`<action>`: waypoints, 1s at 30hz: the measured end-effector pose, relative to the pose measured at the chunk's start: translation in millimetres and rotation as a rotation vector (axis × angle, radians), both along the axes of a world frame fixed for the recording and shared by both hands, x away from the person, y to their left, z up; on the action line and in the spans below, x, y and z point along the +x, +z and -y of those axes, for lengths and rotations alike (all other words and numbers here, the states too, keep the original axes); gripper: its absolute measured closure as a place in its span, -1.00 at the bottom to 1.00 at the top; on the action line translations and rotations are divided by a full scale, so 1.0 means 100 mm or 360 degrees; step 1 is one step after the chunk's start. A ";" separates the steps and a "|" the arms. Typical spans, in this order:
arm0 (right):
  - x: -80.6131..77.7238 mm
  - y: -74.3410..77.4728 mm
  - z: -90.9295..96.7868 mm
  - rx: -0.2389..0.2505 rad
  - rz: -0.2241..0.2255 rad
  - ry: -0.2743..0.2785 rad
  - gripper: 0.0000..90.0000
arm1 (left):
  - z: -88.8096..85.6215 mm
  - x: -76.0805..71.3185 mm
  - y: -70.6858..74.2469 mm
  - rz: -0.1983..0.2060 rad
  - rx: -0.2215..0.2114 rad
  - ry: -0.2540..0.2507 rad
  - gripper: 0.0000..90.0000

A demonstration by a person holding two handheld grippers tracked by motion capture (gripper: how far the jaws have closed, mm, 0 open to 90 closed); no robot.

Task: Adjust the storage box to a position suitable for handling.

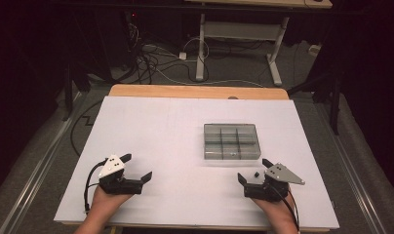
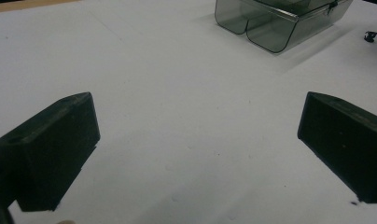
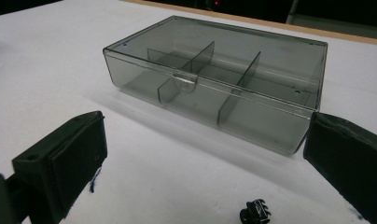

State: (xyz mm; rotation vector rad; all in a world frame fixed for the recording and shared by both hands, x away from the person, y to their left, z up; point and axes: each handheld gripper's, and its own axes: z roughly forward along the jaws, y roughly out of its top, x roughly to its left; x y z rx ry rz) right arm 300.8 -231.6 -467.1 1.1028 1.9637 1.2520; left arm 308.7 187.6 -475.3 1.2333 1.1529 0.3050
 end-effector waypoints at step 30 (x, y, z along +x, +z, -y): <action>0.07 0.05 0.10 -0.0021 0.0008 -0.0005 -0.99 | 0.07 0.01 0.00 -0.0043 0.0037 -0.0012 -1.00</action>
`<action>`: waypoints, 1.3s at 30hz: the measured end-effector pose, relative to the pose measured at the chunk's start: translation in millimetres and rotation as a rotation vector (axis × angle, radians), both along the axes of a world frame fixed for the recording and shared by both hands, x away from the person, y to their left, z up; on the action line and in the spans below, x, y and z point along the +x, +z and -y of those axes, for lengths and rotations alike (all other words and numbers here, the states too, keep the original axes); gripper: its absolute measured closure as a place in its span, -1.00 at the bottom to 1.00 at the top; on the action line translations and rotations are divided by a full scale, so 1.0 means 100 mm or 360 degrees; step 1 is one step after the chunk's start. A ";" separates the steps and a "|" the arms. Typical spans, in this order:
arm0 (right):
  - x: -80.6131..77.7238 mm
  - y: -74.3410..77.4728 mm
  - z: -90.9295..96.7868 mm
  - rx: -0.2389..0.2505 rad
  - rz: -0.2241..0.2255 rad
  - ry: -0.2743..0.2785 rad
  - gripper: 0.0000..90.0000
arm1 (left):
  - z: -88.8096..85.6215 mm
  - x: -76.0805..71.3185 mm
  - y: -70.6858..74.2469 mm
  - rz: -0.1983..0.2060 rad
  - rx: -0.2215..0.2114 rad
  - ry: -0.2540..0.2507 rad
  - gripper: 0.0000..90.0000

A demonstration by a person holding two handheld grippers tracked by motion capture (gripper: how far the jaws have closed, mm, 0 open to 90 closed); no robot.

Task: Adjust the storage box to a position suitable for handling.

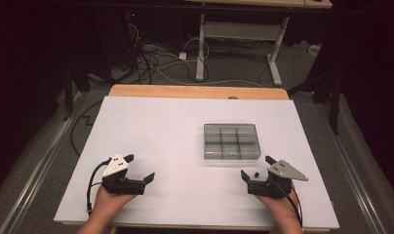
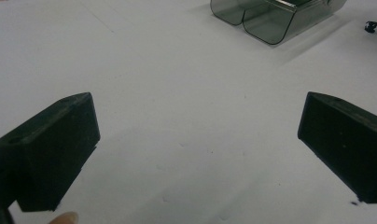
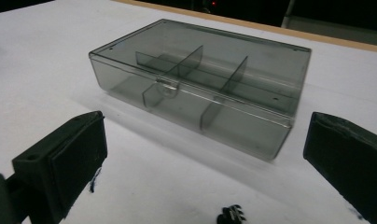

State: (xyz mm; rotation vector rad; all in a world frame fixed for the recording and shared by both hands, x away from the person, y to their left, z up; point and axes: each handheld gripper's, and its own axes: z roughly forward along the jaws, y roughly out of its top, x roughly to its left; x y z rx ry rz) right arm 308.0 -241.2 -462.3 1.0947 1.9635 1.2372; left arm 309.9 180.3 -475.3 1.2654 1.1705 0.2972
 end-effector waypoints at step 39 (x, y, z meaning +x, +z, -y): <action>0.01 0.00 0.58 -0.0041 -0.0027 -0.0233 -0.75 | 0.01 0.04 -0.04 -0.0031 0.0011 -0.0015 -1.00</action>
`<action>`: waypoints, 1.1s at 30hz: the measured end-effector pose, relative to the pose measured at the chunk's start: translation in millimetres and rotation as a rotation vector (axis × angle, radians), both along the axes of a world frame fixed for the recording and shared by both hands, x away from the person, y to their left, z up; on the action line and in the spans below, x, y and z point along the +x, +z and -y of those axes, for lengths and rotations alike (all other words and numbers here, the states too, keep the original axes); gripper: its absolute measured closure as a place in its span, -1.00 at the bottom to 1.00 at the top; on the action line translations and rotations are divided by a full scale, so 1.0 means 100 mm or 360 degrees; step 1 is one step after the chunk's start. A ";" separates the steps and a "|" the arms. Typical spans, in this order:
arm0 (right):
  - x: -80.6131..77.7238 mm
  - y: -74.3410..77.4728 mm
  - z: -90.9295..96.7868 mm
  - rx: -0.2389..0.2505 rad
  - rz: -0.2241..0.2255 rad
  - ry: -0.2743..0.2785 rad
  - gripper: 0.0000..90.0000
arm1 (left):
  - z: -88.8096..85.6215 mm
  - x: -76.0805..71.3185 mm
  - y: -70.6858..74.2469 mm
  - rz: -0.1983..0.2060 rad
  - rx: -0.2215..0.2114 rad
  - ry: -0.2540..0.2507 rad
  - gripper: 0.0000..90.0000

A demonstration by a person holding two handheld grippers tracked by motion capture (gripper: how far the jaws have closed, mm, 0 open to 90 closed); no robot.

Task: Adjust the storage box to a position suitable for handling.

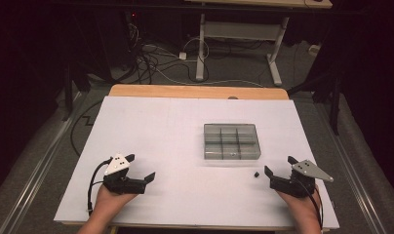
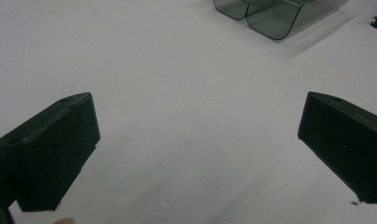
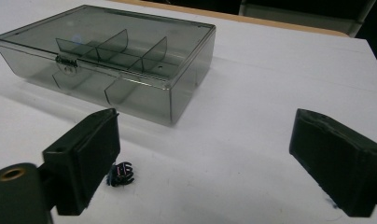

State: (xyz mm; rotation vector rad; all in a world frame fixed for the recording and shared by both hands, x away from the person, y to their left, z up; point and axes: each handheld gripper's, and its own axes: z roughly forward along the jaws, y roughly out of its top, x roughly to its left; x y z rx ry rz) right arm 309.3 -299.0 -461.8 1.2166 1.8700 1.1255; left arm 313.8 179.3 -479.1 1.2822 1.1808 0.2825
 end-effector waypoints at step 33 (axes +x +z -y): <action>-0.01 -0.02 -0.01 0.0031 -0.0035 0.0022 0.95 | 0.01 0.07 -0.01 0.0032 -0.0016 -0.0018 -1.00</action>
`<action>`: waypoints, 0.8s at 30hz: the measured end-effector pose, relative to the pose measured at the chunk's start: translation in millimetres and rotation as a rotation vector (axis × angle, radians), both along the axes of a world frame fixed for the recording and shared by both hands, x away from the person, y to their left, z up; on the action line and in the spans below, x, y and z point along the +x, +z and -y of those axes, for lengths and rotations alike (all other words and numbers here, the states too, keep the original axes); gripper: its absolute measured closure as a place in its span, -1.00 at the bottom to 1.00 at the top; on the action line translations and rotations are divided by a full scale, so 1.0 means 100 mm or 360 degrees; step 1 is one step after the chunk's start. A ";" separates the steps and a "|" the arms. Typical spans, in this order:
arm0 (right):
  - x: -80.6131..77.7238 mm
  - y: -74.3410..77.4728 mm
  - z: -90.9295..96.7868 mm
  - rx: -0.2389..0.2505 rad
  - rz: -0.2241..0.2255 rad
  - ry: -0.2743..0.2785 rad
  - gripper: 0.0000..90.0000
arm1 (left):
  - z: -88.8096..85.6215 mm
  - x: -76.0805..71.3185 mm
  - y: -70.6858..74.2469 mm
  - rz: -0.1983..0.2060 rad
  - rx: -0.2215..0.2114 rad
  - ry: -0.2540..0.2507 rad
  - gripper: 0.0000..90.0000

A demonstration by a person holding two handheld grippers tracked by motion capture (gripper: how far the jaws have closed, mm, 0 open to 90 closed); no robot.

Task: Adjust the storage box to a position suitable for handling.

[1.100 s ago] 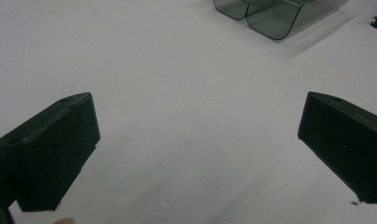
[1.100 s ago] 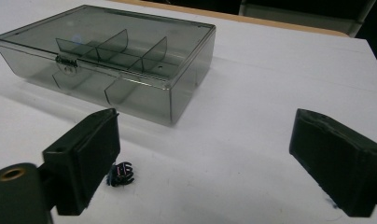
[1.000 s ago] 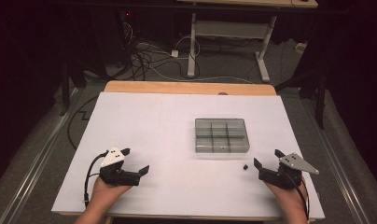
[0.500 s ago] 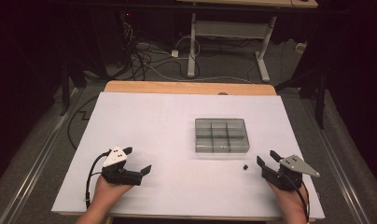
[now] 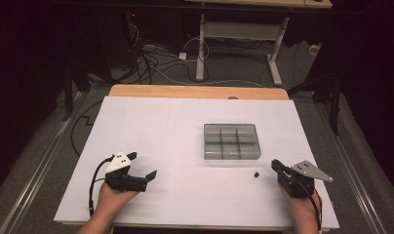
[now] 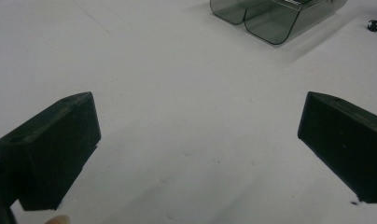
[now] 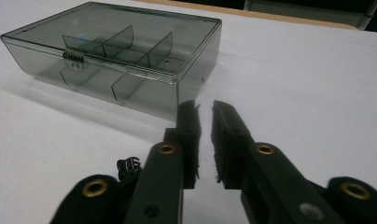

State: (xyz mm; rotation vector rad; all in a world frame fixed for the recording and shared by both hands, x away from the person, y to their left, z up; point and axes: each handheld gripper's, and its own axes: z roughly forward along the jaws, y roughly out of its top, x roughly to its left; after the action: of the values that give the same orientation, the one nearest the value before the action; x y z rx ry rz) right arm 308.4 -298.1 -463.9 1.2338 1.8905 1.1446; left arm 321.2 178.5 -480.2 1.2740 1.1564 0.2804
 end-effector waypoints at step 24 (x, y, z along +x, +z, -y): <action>0.43 0.08 -0.12 -0.0017 -0.0010 -0.0007 1.00 | 0.04 0.01 -0.05 -0.0036 0.0023 -0.0031 -1.00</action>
State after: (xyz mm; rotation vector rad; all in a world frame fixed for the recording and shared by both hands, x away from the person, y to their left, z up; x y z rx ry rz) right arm 351.0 -286.1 -455.5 1.2365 1.8951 1.1280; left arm 322.7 174.4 -485.6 1.3034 1.1624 0.2615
